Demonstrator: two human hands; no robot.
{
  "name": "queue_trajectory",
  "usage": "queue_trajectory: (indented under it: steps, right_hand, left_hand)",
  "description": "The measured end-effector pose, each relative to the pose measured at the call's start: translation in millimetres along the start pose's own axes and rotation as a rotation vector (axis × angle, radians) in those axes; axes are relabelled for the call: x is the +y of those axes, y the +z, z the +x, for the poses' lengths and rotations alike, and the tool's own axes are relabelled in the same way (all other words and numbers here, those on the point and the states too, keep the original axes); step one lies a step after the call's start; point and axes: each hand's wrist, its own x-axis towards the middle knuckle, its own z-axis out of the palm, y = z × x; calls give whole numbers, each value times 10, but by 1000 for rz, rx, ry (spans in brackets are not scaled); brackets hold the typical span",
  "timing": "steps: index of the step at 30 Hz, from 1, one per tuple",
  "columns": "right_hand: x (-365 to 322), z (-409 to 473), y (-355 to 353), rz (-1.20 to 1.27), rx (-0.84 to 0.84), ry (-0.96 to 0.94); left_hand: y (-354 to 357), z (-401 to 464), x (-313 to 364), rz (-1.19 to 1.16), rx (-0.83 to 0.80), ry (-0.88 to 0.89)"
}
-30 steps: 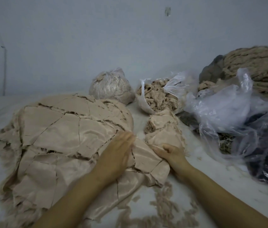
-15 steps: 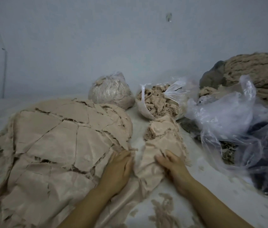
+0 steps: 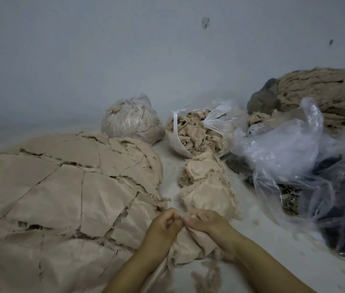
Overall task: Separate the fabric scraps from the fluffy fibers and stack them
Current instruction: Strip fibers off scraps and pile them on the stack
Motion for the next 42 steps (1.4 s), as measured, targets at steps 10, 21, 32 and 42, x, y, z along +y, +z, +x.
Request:
queue_trajectory:
  steps: [10, 21, 32, 42]
  right_hand:
    - [79, -5, 51, -62, 386, -355]
    - [-74, -57, -83, 135, 708, -395]
    - [39, -15, -7, -177, 690, -469]
    - [106, -7, 97, 70, 341, -238]
  left_hand:
    - [78, -34, -17, 44, -63, -23]
    - [-32, -115, 23, 10, -13, 1]
    - [312, 189, 234, -247, 264, -138]
    - [349, 191, 267, -537, 332, -250]
